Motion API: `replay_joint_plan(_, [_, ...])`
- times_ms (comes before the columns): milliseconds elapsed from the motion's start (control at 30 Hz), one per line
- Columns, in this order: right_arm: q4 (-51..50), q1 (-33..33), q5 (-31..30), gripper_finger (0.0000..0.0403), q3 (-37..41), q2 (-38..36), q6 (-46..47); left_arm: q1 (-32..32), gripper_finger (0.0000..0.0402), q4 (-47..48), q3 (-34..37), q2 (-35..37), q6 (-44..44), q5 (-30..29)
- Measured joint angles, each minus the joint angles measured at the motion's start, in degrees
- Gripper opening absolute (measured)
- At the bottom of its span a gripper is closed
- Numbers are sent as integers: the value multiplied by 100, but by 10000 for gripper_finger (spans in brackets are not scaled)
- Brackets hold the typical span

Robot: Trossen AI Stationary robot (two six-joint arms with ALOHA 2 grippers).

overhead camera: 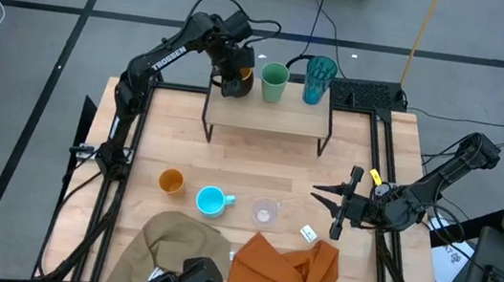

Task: Stack small to large cups/mugs on shelf
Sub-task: Put the black mug on the shelf, then put the orange cup on the shelf

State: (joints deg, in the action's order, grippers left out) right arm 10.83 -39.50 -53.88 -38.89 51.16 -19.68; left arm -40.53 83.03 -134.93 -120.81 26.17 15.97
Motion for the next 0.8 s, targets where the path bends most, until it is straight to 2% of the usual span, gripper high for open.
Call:
replay_joint_plan(200, [0,1,1,70,0,-1,0,2,187,-3,0,0,-108,-20])
replay_joint_plan(400, [0,0,1,70,0,-1,0,4,225,-3,0,0,-146,-155])
replay_joint_plan(800, [-2,-1,-1,70,0,-1,-2,4,235,34,-4,61,-187,-257])
